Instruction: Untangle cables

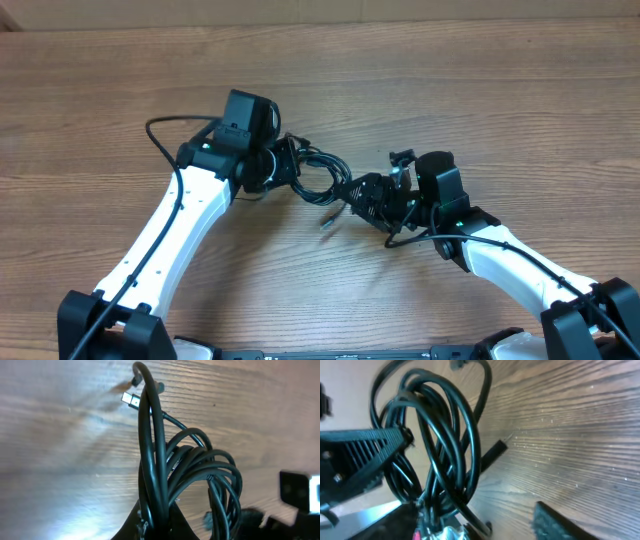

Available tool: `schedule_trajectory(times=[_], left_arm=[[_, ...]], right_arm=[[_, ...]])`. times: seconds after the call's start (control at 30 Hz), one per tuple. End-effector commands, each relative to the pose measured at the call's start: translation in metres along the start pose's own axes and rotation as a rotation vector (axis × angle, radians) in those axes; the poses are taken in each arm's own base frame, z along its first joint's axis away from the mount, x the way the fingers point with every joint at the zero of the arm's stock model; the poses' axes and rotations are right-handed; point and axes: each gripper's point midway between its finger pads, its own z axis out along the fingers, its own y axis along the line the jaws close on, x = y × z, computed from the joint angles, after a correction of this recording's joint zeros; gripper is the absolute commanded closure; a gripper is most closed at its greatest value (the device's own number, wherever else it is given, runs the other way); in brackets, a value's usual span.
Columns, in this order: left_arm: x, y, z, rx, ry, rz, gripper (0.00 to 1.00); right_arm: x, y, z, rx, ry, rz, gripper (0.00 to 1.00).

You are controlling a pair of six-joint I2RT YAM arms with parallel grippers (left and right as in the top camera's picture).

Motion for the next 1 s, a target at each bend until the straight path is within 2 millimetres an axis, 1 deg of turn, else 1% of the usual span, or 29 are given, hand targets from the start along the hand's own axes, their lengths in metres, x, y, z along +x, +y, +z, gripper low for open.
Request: schedule_trajectory(times=[0.0, 0.07, 0.13, 0.23, 0.3, 0.47, 0.53, 0.6, 0.67, 0.73, 0.77, 0.8, 0.83, 0.9, 0.97], left_arm=[[-0.015, -0.021, -0.037, 0.049, -0.109, 0.296, 0.96], [-0.013, -0.024, -0.051, 0.052, -0.134, 0.375, 0.96], [-0.01, -0.027, -0.062, 0.055, -0.154, 0.43, 0.96], [-0.005, -0.03, -0.077, 0.061, -0.177, 0.464, 0.96], [-0.001, -0.029, -0.083, 0.06, -0.175, 0.465, 0.96], [0.017, -0.024, -0.083, 0.061, -0.104, 0.453, 0.96], [0.022, -0.027, -0.083, 0.089, -0.085, 0.451, 0.96], [0.023, -0.029, -0.083, 0.103, -0.08, 0.45, 0.96], [0.023, -0.03, -0.083, 0.105, -0.08, 0.447, 0.96], [0.024, -0.031, -0.083, 0.116, -0.076, 0.448, 0.96], [0.025, -0.033, -0.083, 0.126, -0.074, 0.449, 0.96], [0.026, -0.035, -0.084, 0.139, -0.07, 0.452, 0.96], [0.027, -0.036, -0.084, 0.149, -0.066, 0.455, 0.96], [0.03, -0.039, -0.084, 0.168, -0.058, 0.475, 0.96], [0.035, -0.041, -0.084, 0.185, -0.041, 0.503, 0.96]], right_arm=[[0.004, 0.008, -0.004, -0.045, 0.032, -0.177, 0.22], [0.004, 0.013, -0.008, -0.063, 0.033, -0.241, 0.19], [0.002, 0.017, -0.012, -0.077, 0.021, -0.29, 0.18], [-0.002, 0.029, -0.023, -0.105, -0.006, -0.36, 0.18], [-0.004, 0.038, -0.03, -0.123, -0.032, -0.41, 0.21], [0.0, 0.071, -0.052, -0.183, -0.094, -0.564, 0.28], [0.005, 0.084, -0.06, -0.208, -0.112, -0.617, 0.31], [0.013, 0.095, -0.066, -0.232, -0.118, -0.674, 0.37], [0.021, 0.103, -0.07, -0.25, -0.118, -0.706, 0.43], [0.029, 0.109, -0.07, -0.265, -0.106, -0.723, 0.45], [0.032, 0.11, -0.069, -0.267, -0.1, -0.728, 0.44], [0.036, 0.111, -0.067, -0.267, -0.094, -0.742, 0.39], [0.037, 0.109, -0.064, -0.255, -0.095, -0.759, 0.36], [0.031, 0.099, -0.059, -0.181, -0.134, -0.788, 0.34], [0.02, 0.087, -0.055, -0.081, -0.192, -0.825, 0.33]])
